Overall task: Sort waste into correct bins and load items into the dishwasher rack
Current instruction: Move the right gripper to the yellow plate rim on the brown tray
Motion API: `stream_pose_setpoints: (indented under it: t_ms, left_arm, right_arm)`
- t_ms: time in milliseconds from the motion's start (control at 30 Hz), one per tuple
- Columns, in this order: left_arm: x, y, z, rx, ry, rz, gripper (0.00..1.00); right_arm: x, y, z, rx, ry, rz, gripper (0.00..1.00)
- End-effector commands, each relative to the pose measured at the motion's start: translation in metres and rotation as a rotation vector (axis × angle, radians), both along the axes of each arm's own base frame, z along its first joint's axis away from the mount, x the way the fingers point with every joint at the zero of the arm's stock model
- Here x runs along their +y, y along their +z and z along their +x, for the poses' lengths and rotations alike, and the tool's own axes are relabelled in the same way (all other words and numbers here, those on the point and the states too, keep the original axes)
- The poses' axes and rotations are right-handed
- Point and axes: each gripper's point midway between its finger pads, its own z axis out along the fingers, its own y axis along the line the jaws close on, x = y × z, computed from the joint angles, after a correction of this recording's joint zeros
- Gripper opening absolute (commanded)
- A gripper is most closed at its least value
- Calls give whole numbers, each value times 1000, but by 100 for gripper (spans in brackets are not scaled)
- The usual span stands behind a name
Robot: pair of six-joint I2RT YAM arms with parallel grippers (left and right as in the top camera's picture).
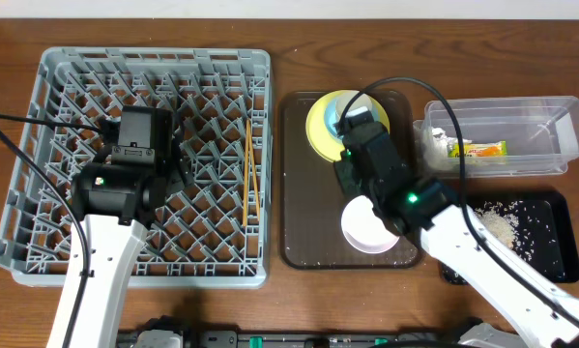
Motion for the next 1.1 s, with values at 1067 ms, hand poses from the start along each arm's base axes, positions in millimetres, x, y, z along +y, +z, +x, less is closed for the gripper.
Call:
stream_pose_setpoints:
  t_ms: [1067]
  left_arm:
    - [5,-2,-2,9,17,17,93]
  right_arm:
    - [0,-94,19,140,22,-184,17]
